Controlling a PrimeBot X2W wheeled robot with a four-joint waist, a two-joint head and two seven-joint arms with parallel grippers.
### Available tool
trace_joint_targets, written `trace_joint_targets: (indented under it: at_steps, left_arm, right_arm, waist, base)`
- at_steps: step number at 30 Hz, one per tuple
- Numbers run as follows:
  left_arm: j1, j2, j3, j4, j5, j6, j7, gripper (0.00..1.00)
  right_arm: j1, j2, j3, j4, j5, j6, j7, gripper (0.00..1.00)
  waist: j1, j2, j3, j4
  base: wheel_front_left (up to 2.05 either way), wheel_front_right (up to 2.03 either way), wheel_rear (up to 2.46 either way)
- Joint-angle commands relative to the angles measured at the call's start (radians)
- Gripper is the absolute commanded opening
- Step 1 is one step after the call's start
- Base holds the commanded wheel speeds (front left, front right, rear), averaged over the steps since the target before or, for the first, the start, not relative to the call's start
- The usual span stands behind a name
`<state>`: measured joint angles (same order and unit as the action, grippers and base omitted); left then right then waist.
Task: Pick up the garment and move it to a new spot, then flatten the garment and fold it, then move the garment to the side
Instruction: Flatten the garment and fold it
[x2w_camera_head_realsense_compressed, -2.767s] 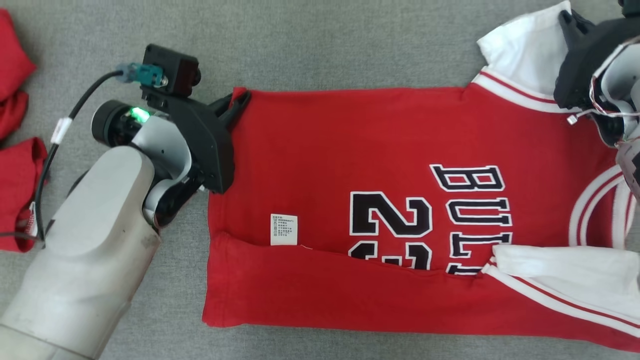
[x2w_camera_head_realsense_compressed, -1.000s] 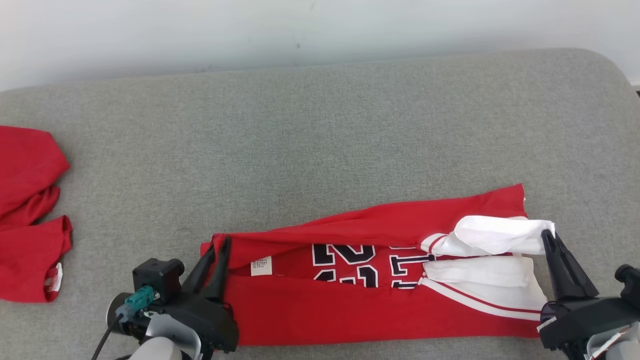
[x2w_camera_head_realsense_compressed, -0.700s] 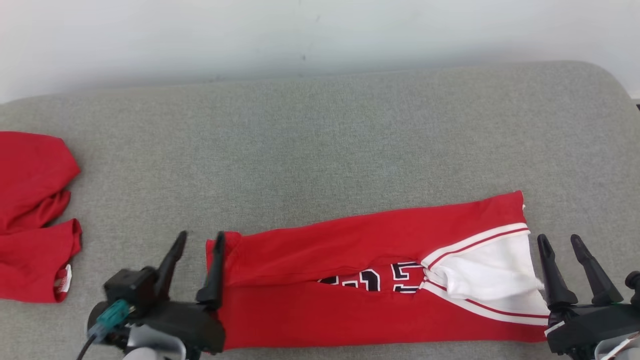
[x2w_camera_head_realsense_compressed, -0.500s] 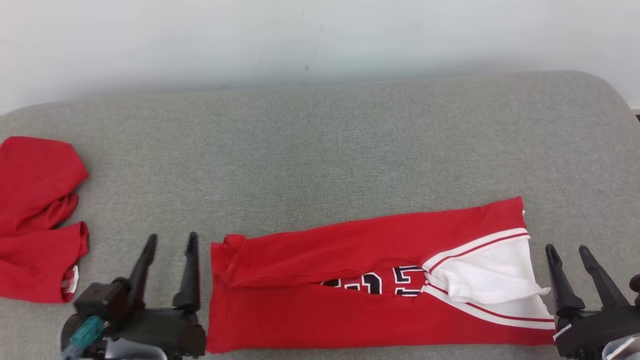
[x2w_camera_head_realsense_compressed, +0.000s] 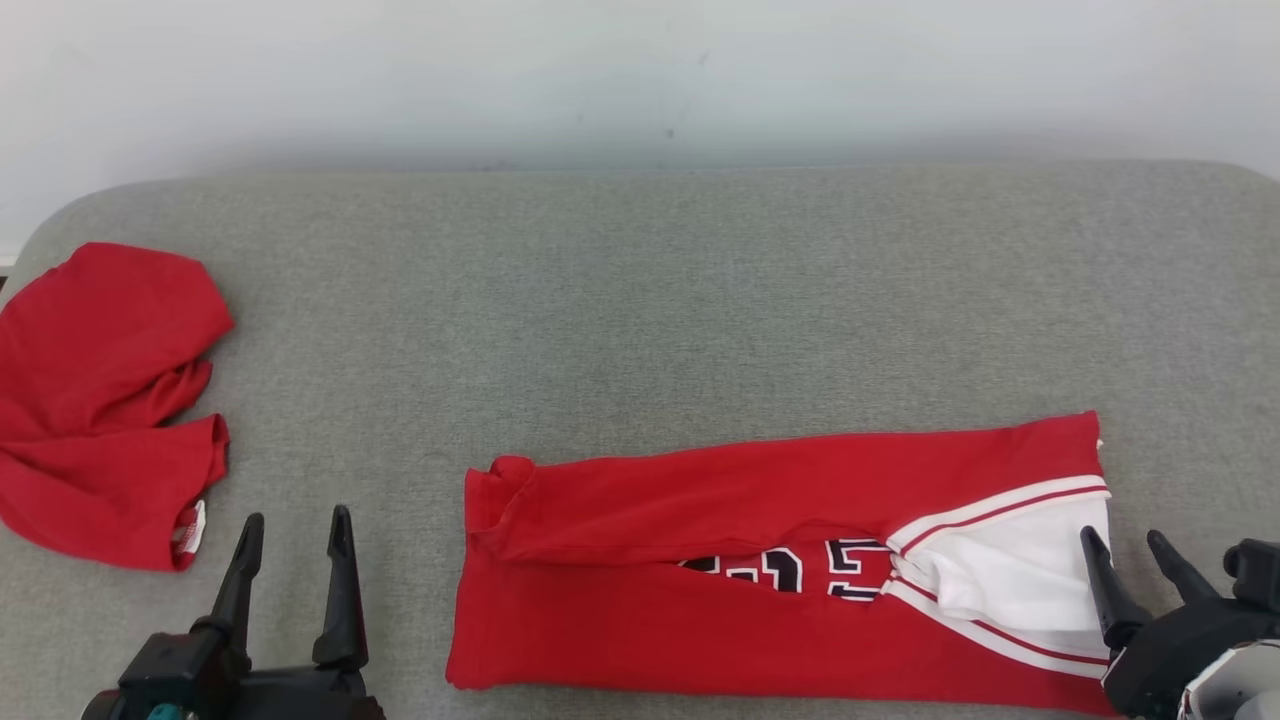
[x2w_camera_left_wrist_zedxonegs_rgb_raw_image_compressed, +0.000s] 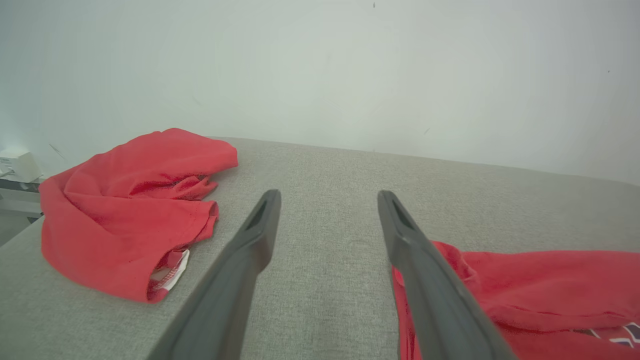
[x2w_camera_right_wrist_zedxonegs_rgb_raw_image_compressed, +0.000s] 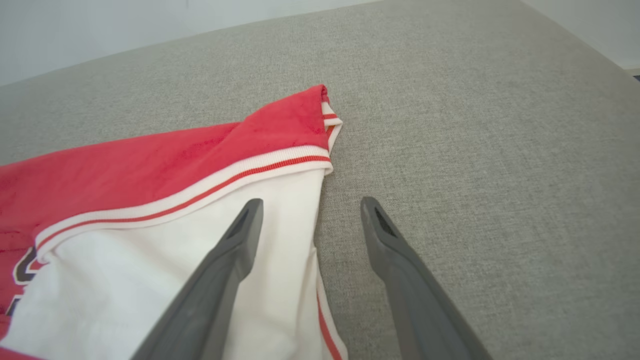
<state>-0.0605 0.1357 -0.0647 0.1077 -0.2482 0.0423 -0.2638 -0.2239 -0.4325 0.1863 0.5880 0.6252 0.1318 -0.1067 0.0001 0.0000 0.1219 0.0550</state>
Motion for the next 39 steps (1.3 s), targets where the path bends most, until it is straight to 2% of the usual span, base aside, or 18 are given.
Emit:
trace_joint_targets:
  at_steps: [1,7,14,15,16,17,20,29,34,39]
  left_arm:
    - [0.014,-0.003,0.010,-0.001,0.002,-0.006,-0.001,1.00]
    - [0.020,-0.038,0.046,0.013,0.057,-0.059,-0.001,1.00]
    - [0.022,-0.065,0.077,0.016,0.092,-0.085,-0.001,1.00]
    - [0.022,-0.068,0.081,0.018,0.096,-0.091,-0.001,1.00]
    - [0.022,-0.070,0.084,0.021,0.099,-0.095,-0.001,1.00]
    - [0.021,-0.072,0.087,0.023,0.103,-0.099,-0.001,1.00]
    - [0.020,-0.075,0.095,0.028,0.111,-0.109,-0.001,1.00]
    - [0.025,-0.082,0.120,0.037,0.124,-0.130,-0.001,1.00]
    - [0.036,-0.084,0.120,0.032,0.125,-0.125,-0.001,1.00]
    - [0.048,-0.085,0.126,0.032,0.120,-0.125,-0.001,1.00]
  right_arm:
    - [-0.008,0.003,0.003,0.007,-0.005,-0.002,0.002,1.00]
    - [-0.048,0.014,0.042,0.096,-0.001,-0.002,0.038,1.00]
    - [-0.065,0.028,0.089,0.194,0.020,-0.003,0.078,1.00]
    - [-0.067,0.033,0.096,0.205,0.024,-0.003,0.083,0.72]
    - [-0.069,0.038,0.106,0.213,0.029,-0.002,0.089,0.30]
    - [-0.072,0.041,0.114,0.219,0.035,-0.002,0.095,0.00]
    - [-0.080,0.042,0.129,0.226,0.059,-0.003,0.092,0.00]
    - [-0.115,-0.069,0.084,0.273,0.115,-0.003,0.024,0.00]
    - [-0.112,-0.137,0.048,0.292,0.131,-0.003,-0.004,0.00]
    - [-0.120,-0.146,0.058,0.241,0.112,-0.003,-0.020,0.00]
  waist:
    - [-0.0001,0.0000,0.004,0.008]
    - [-0.0001,0.0000,0.009,0.027]
    - [-0.0001,0.0000,0.001,0.034]
    - [-0.0001,0.0000,0.000,0.034]
    - [-0.0001,0.0000,-0.001,0.033]
    - [-0.0001,0.0000,-0.002,0.033]
    - [-0.0001,0.0000,-0.005,0.030]
    - [-0.0001,0.0000,-0.026,-0.009]
    - [-0.0001,0.0000,-0.033,-0.029]
    - [-0.0001,0.0000,-0.040,-0.056]
  base:
    - [0.00,0.00,0.00]
    - [0.00,0.00,0.00]
    - [0.00,0.00,0.00]
    - [0.00,0.00,0.00]
    - [0.00,0.00,0.00]
    - [0.00,0.00,0.00]
    - [0.00,0.00,0.00]
    - [0.00,0.00,0.00]
    - [0.00,0.00,0.00]
    - [0.00,0.00,0.00]
